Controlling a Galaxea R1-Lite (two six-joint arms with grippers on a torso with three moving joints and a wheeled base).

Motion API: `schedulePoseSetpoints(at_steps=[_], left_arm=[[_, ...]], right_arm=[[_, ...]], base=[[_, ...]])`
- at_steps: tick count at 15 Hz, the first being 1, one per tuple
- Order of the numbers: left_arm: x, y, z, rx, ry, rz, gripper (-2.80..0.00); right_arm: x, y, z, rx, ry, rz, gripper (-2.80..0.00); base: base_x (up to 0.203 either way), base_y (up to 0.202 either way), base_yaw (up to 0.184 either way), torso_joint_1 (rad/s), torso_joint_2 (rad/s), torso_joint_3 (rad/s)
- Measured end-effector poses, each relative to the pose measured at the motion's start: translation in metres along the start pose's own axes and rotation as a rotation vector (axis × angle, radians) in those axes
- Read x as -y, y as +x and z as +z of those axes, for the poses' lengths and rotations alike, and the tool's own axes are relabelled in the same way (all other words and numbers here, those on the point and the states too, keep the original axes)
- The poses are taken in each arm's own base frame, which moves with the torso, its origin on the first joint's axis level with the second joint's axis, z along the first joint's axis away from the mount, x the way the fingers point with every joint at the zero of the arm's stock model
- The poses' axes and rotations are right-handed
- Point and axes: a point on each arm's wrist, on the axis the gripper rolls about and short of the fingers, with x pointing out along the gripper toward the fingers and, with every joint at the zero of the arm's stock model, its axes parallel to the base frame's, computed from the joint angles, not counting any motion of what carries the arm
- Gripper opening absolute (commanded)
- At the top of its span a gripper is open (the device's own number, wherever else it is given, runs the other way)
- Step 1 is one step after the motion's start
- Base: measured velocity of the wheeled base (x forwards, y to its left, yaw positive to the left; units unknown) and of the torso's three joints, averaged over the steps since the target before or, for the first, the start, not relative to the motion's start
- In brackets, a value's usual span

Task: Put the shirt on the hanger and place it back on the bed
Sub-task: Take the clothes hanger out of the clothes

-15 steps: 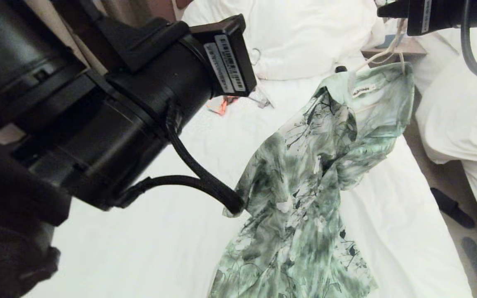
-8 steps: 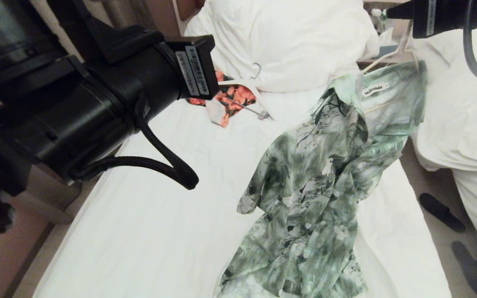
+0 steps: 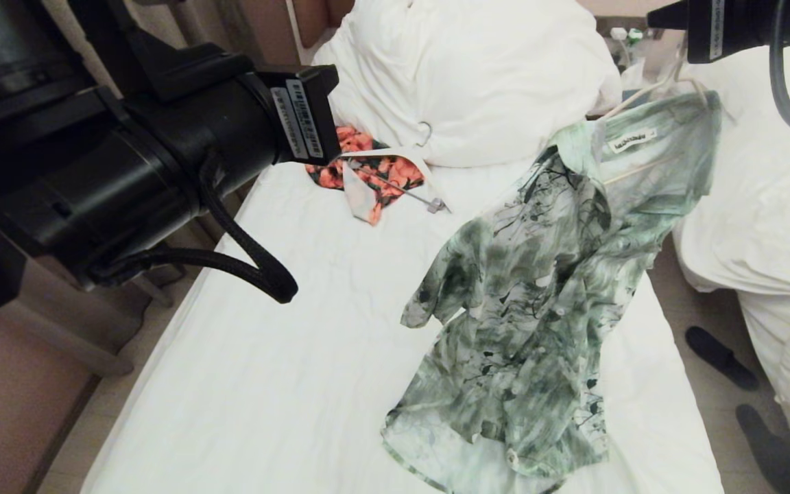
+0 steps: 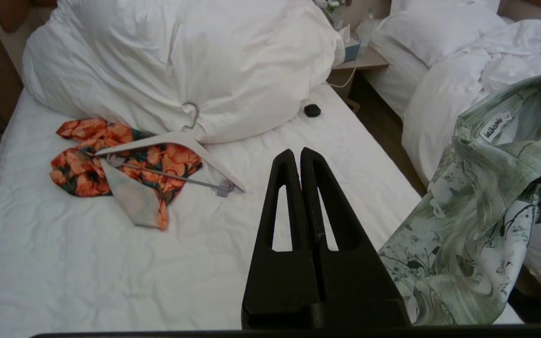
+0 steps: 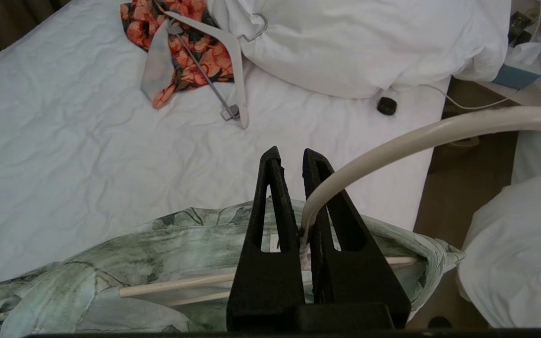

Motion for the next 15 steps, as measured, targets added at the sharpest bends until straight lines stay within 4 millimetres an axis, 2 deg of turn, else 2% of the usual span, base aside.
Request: schedulePoseSetpoints(at_steps=[8,13,15], left_arm=[[-0.002,0.003,-0.003,-0.008,0.006,0.004,-2.80],[-0.001,0.003,-0.005,-0.011,0.008,-0.013,-2.80],[0.001,0.003,-0.008,-0.017,0.008,-0.045,-2.80]], right_arm=[[0.003,-0.007,0.004,0.017,-0.004,-0.008,-2.80],[0.017,-0.006,0.009,0.082,-0.009,-0.079,-2.80],[0.021,-0.007,0.010,0.090,0.004,-0.087,-2.80]], base=[[0.000,0.000,0.000,0.148,-0.33,-0.184],[0.000,0.000,0.000,0.143,-0.32,-0.175],[0.000,0.000,0.000,0.000,0.00,0.000]])
